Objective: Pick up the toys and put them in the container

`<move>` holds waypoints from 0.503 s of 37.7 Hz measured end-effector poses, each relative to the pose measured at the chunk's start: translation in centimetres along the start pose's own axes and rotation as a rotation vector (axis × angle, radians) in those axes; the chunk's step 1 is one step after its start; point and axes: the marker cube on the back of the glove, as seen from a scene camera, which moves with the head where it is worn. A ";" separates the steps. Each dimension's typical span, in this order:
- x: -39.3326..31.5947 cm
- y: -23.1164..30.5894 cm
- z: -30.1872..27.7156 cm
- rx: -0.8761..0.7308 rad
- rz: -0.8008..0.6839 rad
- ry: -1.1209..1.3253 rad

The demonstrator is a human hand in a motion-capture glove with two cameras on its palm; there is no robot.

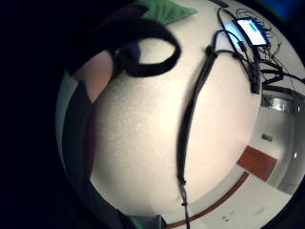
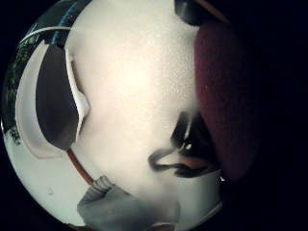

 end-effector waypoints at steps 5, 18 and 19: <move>0.7 0.8 -2.7 0.141 0.006 -0.033; 3.7 3.3 -17.1 0.293 0.048 -0.166; 3.0 3.3 -17.3 0.291 0.037 -0.173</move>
